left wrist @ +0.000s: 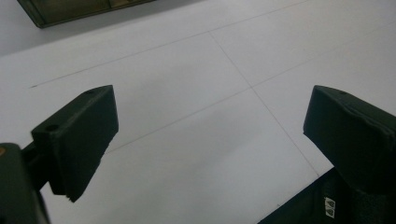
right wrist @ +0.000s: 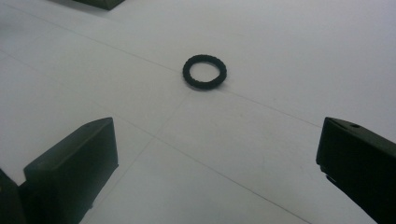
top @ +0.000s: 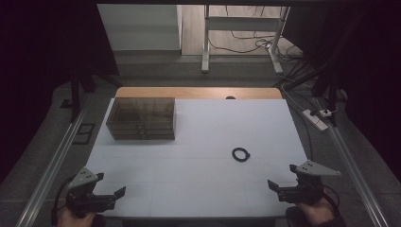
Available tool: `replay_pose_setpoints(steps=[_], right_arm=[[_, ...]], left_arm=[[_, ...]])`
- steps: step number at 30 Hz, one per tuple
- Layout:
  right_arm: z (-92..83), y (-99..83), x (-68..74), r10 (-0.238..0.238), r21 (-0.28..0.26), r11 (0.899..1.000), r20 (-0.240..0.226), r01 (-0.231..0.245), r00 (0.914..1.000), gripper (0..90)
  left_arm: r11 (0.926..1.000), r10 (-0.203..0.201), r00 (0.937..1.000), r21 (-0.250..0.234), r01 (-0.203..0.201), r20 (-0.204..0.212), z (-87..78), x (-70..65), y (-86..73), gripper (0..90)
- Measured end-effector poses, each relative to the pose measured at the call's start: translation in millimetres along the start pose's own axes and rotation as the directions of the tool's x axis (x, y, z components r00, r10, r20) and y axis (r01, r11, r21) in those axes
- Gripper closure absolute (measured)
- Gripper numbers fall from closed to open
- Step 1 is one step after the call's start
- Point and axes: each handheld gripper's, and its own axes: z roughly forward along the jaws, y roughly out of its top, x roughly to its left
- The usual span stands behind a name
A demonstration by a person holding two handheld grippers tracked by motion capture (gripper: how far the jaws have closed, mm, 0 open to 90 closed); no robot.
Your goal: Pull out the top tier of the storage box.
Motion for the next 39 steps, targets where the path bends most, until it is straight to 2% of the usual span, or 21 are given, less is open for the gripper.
replay_pose_setpoints(steps=[9,16,28,36,39], right_arm=[[1.0,0.3,1.2,-0.022,0.015,1.000,-0.043,0.022,0.9988,0.0],[2.2,0.7,1.6,-0.027,0.025,0.999,-0.045,0.028,0.9986,0.0],[3.2,1.1,2.5,-0.037,0.038,0.999,-0.046,0.039,0.9982,0.0],[4.4,1.2,3.3,-0.044,0.051,0.998,-0.051,0.046,0.9977,0.0],[4.8,1.4,3.7,-0.050,0.057,0.997,-0.051,0.053,0.9974,0.0]], left_arm=[[0.9994,-0.035,0.9993,0.001,0.035,0.015,-0.2,4.0,0.1,1.0],[0.9991,-0.043,0.9988,0.005,0.043,0.024,0.2,5.3,0.2,0.4],[0.9982,-0.060,0.9935,0.005,0.059,0.097,0.2,10.5,-0.1,0.4],[0.9983,-0.059,0.9921,0.007,0.059,0.111,0.5,11.3,0.5,1.1],[0.9979,-0.062,0.9901,-0.009,0.064,0.126,-0.8,11.7,1.3,0.9]])
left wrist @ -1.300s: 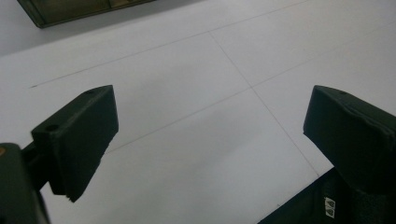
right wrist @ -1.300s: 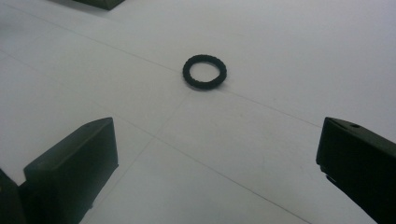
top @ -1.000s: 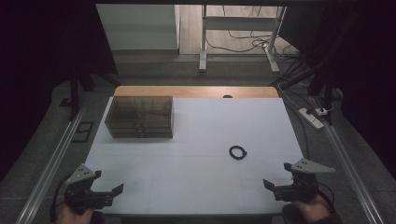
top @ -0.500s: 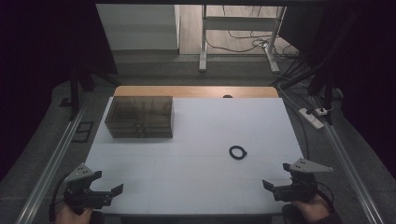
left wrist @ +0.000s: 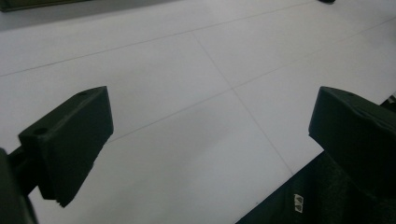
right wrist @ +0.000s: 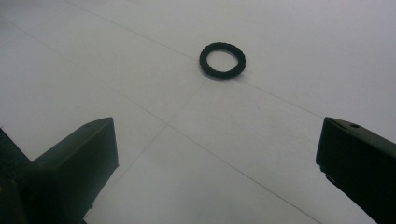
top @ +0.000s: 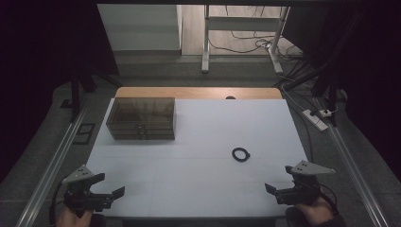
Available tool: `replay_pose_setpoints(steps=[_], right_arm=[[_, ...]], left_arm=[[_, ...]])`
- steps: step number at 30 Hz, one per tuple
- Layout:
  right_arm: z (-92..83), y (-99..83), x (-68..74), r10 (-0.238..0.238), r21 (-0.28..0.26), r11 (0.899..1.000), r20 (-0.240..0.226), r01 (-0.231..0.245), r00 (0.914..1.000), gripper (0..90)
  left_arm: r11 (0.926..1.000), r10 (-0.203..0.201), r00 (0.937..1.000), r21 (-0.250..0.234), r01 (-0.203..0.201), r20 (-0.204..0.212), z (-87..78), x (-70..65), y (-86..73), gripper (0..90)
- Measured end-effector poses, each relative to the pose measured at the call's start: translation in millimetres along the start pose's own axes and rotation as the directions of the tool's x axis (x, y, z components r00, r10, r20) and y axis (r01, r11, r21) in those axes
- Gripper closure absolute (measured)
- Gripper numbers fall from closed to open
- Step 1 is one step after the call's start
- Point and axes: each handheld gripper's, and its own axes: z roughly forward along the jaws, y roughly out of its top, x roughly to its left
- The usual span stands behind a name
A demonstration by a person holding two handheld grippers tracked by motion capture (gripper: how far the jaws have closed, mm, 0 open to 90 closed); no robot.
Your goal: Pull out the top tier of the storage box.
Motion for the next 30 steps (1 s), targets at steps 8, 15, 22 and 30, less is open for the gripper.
replay_pose_setpoints(steps=[8,15,22,30], right_arm=[[1.3,0.8,1.0,-0.014,0.013,1.000,-0.006,0.014,0.9999,0.0],[2.2,1.0,1.4,-0.019,0.018,1.000,-0.008,0.019,0.9998,0.0],[2.6,1.2,1.0,-0.014,0.022,1.000,-0.006,0.014,0.9999,0.0],[3.6,1.6,2.0,-0.020,0.030,0.999,0.000,0.020,0.9998,0.0]], left_arm=[[1.0000,0.004,0.9997,-0.008,-0.004,0.023,0.4,-0.1,3.5,0.0],[0.9994,0.025,0.9992,-0.023,-0.024,0.032,3.9,-3.5,7.3,0.1],[0.9963,0.049,0.9988,-0.070,-0.049,-0.001,6.3,-7.6,14.6,0.1],[0.9971,0.032,0.9983,-0.067,-0.035,-0.049,15.4,-9.4,19.0,0.1]])
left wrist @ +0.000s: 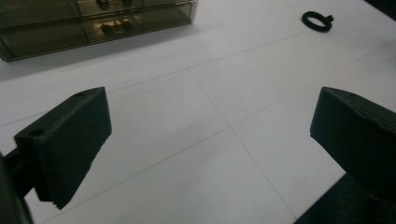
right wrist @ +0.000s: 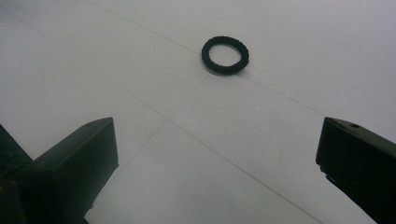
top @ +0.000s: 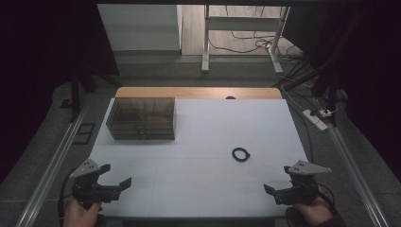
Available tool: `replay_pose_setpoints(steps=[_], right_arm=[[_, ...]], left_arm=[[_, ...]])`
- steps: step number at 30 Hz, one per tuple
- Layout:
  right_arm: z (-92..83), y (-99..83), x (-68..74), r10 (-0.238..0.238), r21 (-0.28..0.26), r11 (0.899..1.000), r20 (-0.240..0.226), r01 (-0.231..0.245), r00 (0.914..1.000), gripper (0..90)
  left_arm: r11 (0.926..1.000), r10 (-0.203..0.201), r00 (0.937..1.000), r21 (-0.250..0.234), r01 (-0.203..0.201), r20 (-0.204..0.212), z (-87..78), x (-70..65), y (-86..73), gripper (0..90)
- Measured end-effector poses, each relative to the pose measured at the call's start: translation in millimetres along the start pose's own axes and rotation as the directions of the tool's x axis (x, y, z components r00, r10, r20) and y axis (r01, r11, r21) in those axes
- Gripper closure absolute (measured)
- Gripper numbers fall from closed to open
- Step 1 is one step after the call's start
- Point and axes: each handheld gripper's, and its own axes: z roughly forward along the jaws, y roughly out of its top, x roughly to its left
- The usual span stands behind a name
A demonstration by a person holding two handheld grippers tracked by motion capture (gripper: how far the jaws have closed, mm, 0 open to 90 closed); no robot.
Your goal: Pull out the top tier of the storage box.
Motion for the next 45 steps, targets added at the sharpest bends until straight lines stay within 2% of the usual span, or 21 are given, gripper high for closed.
replay_pose_setpoints(steps=[1,3,5,6,8,12,17,21,32,45], right_arm=[[0.0,0.0,0.0,0.000,0.000,1.000,0.000,0.000,1.0000,0.0],[-0.3,-0.1,0.0,-0.005,-0.001,1.000,-0.004,0.005,1.0000,0.0],[-0.4,-0.2,0.0,-0.007,-0.002,1.000,-0.008,0.007,0.9999,0.0],[-0.4,-0.2,0.0,-0.007,-0.002,1.000,-0.008,0.007,0.9999,0.0],[-0.5,-0.2,0.1,-0.009,-0.002,1.000,-0.014,0.009,0.9999,0.0],[-0.1,-0.2,0.7,-0.018,-0.002,1.000,-0.018,0.018,0.9997,0.0],[0.0,-0.1,1.5,-0.024,0.002,1.000,-0.018,0.024,0.9996,0.0],[0.4,0.1,1.8,-0.025,0.004,1.000,-0.020,0.025,0.9995,0.0],[0.8,0.2,2.2,-0.037,0.010,0.999,-0.021,0.037,0.9991,0.0],[1.4,0.3,2.6,-0.038,0.013,0.999,-0.026,0.038,0.9989,0.0]], left_arm=[[1.0000,0.000,1.0000,0.000,0.000,0.000,0.0,0.0,0.0,0.1],[1.0000,0.001,0.9991,0.006,-0.001,-0.042,3.7,-2.1,1.7,0.1],[1.0000,-0.008,0.9975,0.006,0.008,-0.070,5.3,-3.3,2.8,0.1],[1.0000,-0.008,0.9975,0.006,0.008,-0.070,5.3,-3.3,2.8,0.1],[0.9996,-0.029,0.9944,-0.002,0.029,-0.101,6.9,-3.7,4.7,0.2],[0.9981,-0.059,0.9923,-0.024,0.056,-0.109,7.7,-2.0,6.7,0.2],[0.9965,-0.075,0.9910,-0.044,0.071,-0.110,9.6,0.4,8.9,0.2],[0.9967,-0.072,0.9899,-0.046,0.067,-0.122,12.6,1.0,11.0,0.3],[0.9992,-0.025,0.9863,-0.035,0.020,-0.163,29.7,0.2,26.9,0.3],[0.9984,-0.033,0.9811,-0.051,0.023,-0.191,42.9,7.0,37.6,0.2]])
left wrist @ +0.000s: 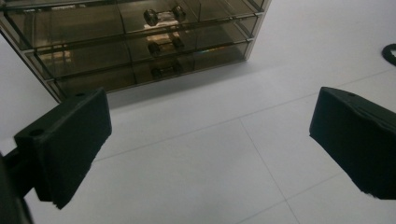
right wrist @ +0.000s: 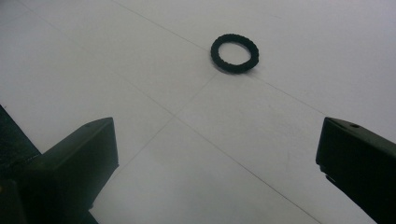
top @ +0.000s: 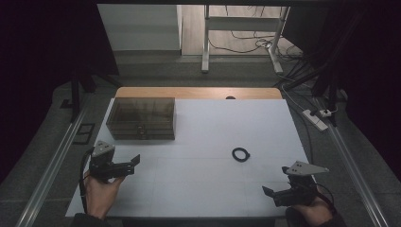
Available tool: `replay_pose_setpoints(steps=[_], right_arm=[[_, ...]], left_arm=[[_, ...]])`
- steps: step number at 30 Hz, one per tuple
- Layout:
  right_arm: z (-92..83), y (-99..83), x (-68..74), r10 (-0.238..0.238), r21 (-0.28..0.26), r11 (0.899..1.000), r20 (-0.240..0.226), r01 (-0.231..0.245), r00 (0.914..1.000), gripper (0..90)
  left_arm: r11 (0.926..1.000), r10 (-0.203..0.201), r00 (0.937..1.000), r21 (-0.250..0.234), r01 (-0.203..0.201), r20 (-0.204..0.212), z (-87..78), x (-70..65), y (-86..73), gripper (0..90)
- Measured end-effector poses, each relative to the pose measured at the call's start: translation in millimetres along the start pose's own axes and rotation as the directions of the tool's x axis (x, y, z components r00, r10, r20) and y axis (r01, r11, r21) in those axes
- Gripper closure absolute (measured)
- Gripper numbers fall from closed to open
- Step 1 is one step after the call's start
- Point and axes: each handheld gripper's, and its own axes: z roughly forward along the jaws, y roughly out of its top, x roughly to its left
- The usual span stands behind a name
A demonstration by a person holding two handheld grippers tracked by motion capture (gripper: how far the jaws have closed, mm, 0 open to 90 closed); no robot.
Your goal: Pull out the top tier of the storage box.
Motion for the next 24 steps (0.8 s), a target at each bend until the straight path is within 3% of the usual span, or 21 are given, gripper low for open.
replay_pose_setpoints(steps=[15,24], right_arm=[[-0.1,-0.1,-0.5,0.000,0.000,1.000,-0.005,0.000,1.0000,0.0],[-0.6,-0.3,-0.4,0.001,-0.007,1.000,-0.012,-0.001,0.9999,0.0]], left_arm=[[0.9996,-0.015,0.9992,-0.026,0.014,-0.037,16.5,6.9,11.8,0.2],[0.9998,-0.001,0.9982,-0.020,0.000,-0.060,28.1,6.1,18.3,0.2]])
